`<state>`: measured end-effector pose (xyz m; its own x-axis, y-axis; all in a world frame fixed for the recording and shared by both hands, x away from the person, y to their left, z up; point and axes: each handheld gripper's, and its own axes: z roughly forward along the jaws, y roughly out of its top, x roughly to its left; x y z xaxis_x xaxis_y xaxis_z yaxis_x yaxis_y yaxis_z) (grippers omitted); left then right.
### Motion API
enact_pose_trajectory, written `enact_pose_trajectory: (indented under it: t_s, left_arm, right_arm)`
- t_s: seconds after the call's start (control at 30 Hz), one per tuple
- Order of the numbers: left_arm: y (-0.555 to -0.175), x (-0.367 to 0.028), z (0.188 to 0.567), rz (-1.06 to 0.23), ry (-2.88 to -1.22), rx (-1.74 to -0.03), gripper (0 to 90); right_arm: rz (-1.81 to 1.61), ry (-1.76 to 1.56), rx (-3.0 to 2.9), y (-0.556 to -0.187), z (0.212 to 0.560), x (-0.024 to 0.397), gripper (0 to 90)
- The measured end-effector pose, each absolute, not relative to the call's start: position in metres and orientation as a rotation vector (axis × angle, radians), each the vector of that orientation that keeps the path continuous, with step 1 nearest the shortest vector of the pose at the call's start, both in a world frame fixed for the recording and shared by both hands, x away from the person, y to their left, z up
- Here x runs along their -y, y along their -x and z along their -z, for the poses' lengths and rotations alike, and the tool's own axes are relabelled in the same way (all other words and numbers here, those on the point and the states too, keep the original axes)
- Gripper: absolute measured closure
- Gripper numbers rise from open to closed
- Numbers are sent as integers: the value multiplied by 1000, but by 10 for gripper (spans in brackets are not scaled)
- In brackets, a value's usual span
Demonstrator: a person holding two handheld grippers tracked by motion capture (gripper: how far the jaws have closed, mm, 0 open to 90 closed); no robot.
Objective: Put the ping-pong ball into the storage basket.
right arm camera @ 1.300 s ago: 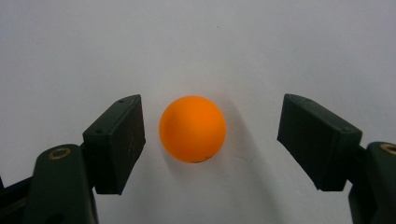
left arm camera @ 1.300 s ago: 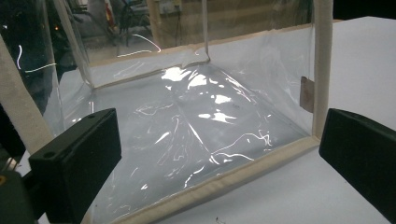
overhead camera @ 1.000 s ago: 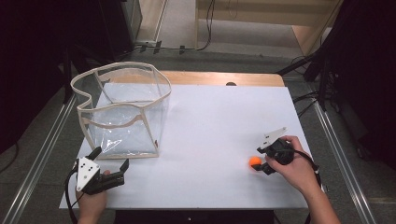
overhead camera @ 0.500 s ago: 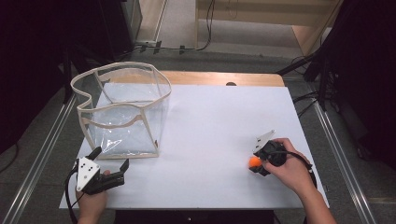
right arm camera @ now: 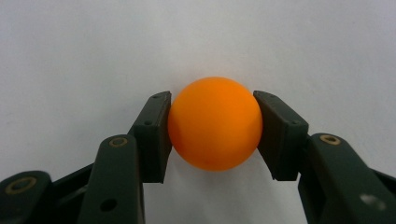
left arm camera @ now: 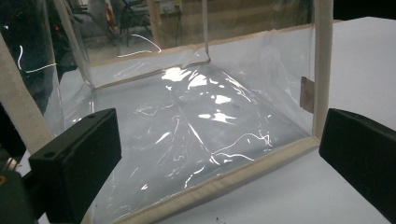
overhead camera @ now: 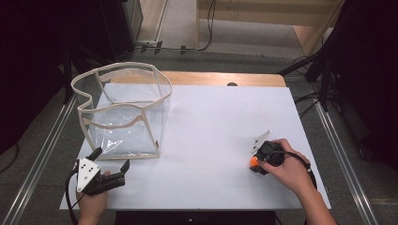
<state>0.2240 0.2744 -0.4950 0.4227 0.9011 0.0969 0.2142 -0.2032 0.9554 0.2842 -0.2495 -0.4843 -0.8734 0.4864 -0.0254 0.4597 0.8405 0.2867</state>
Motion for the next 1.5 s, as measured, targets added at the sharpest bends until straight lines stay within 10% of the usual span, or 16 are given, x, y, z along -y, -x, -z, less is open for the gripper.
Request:
enact_pose_trajectory:
  t_s: [1.5]
  left_arm:
    - [-224, -274, 495, -863, -1679, -979, 0]
  right_arm:
    - [-482, -664, -2973, -325, 446, 192, 473]
